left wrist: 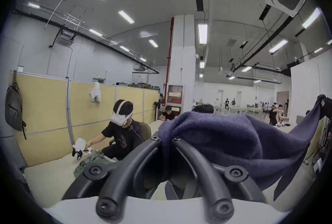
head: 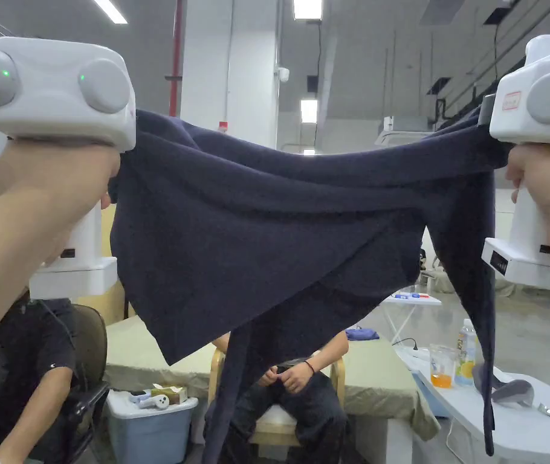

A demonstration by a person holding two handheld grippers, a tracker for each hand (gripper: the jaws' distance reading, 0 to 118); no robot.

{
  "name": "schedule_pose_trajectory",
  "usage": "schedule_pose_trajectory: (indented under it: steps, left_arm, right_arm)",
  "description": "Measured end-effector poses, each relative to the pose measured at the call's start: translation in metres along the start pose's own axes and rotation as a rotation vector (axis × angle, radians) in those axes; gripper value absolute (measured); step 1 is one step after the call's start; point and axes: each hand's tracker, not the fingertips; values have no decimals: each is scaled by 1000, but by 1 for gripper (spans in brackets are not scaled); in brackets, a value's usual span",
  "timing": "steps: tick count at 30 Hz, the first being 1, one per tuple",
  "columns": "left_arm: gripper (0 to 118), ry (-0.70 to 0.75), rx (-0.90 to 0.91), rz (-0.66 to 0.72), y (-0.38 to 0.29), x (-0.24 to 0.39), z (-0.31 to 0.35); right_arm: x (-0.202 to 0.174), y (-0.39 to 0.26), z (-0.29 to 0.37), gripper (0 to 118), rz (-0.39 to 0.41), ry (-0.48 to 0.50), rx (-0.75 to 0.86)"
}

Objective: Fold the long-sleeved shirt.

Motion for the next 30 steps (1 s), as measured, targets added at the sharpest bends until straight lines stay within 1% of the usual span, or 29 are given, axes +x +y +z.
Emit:
schedule_pose_trajectory:
  steps: [2, 4, 5, 6, 7, 8, 9, 10, 12, 13, 14, 15, 16, 17, 19, 20, 22, 23, 25, 26, 27, 28, 30]
  left_arm:
    - [7, -4, -25, 7, -25, -2, -1]
    - [7, -12, -68, -3, -66, 0, 17]
    - [7, -5, -98, -35, -85, 0, 21]
    - [7, -33, -119, -70, -106, -1, 25]
    - [7, -47, -144, -61, -131, -2, 41]
    - [7, -54, -177, -89, -155, -5, 50]
    - [7, -57, -204, -72, -176, -8, 60]
    - [7, -61, -205, -80, -201, -11, 74]
    - [7, -47, -244, -190, -251, -20, 108]
    - [7, -60, -290, -178, -279, -24, 127]
    - [7, -83, -349, -182, -302, -28, 144]
    - [7, -116, -382, -162, -326, -43, 156]
    - [7, -121, -437, -178, -352, -46, 174]
    - [7, -128, -494, -211, -375, -49, 193]
    - [7, -152, -583, -237, -419, -64, 232]
    - [7, -153, -632, -245, -438, -70, 250]
    - [7, -169, -734, -209, -474, -85, 289]
    - [7, -166, -785, -186, -487, -96, 307]
    - [7, -165, -871, -162, -509, -111, 337]
    - [7, -167, -901, -148, -518, -117, 350]
    - [7, -184, -923, -155, -526, -123, 366]
    - [7, -196, -950, -194, -532, -125, 378]
    - [7, -212, -995, -190, -542, -131, 399]
  right_arm:
    - [-1, -29, 7, 16, 45, 0, -21]
    - [3, -64, 18, 16, 76, 21, -57]
    - [7, -83, 26, 16, 68, 21, -73]
    - [10, -103, 38, 16, 75, 36, -113]
    - [15, -124, 49, 16, 74, 67, -134]
    - [19, -145, 60, 16, 81, 79, -163]
    - [24, -163, 75, 16, 108, 88, -198]
    - [28, -185, 94, 16, 109, 112, -217]
    - [39, -230, 136, 16, 151, 119, -281]
    - [45, -256, 160, 16, 139, 135, -325]
    - [50, -278, 181, 16, 145, 160, -374]
    - [56, -300, 202, 16, 148, 165, -419]
    - [61, -322, 224, 16, 161, 165, -472]
    - [67, -342, 244, 16, 138, 170, -499]
    - [77, -372, 285, 16, 120, 173, -582]
    - [82, -386, 303, 16, 120, 189, -623]
    - [92, -408, 342, 16, 112, 205, -678]
    - [95, -417, 359, 16, 126, 231, -705]
    - [100, -430, 391, 16, 167, 239, -753]
    - [104, -433, 404, 16, 172, 249, -747]
    - [106, -436, 417, 16, 185, 250, -760]
    - [109, -437, 427, 16, 196, 253, -775]
    - [116, -440, 444, 16, 187, 268, -800]
